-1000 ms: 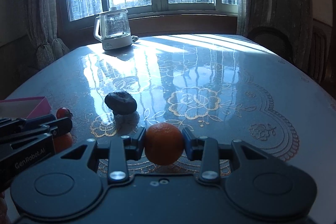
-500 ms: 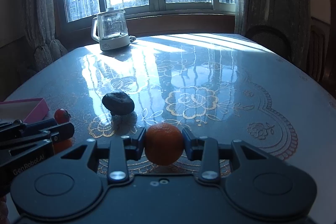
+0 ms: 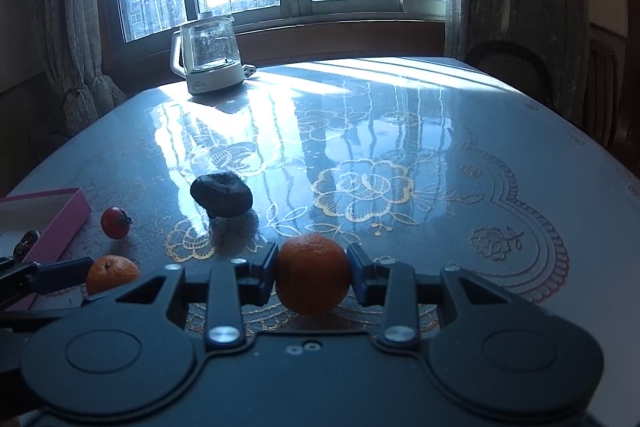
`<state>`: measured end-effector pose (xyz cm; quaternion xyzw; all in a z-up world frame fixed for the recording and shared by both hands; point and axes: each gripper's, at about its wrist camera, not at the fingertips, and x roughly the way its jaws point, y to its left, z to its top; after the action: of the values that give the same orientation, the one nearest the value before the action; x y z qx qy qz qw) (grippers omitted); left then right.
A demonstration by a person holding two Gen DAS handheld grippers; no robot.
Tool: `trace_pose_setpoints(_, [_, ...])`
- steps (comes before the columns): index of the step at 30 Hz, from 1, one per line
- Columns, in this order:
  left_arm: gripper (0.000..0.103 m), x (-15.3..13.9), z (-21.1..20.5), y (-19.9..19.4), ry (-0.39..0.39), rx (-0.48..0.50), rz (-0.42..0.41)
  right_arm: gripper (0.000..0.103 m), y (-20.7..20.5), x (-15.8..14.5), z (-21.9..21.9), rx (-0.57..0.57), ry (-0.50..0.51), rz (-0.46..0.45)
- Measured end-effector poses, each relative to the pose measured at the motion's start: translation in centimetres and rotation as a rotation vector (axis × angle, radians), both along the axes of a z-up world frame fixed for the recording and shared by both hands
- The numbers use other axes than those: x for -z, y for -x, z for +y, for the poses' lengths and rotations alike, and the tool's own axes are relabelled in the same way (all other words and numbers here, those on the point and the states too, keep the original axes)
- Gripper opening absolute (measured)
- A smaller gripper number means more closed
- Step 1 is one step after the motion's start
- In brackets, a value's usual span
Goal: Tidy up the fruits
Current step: 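Close the left tool on another mandarin orange while the right tool holds its orange, then carry the mandarin over the pink tray with the left tool while the right tool carries its mandarin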
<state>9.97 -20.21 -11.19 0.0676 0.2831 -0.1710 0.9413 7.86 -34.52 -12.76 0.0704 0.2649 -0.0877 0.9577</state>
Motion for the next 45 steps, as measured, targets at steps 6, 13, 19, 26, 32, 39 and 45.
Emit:
trace_pose_setpoints(6, [0.041,0.0,0.2,0.1,0.023,0.009,0.013,0.036,0.2,0.0,0.1,-0.005,0.006,-0.011])
trace_pose_setpoints(13, [0.041,-1.1,1.8,1.1,0.104,-0.036,-0.037,0.036,0.3,-0.1,0.3,-0.030,0.023,-0.023])
trace_pose_setpoints(19, [0.041,-2.1,4.0,1.2,0.127,-0.081,-0.075,0.036,0.8,-0.3,0.6,-0.055,0.042,-0.041])
trace_pose_setpoints(26, [0.041,-1.9,8.1,0.4,0.141,-0.187,-0.096,0.036,1.2,-0.6,1.0,-0.070,0.057,-0.070])
trace_pose_setpoints(32, [0.041,-1.8,12.0,-1.0,0.150,-0.286,-0.112,0.036,1.2,-0.7,1.7,-0.084,0.090,-0.072])
trace_pose_setpoints(39, [0.041,-1.1,16.3,-3.0,0.144,-0.402,-0.096,0.036,1.0,-0.6,1.9,-0.082,0.103,-0.065])
trace_pose_setpoints(45, [0.041,0.4,18.7,-4.5,0.101,-0.461,-0.030,0.036,0.8,-0.6,1.8,-0.065,0.105,-0.056])
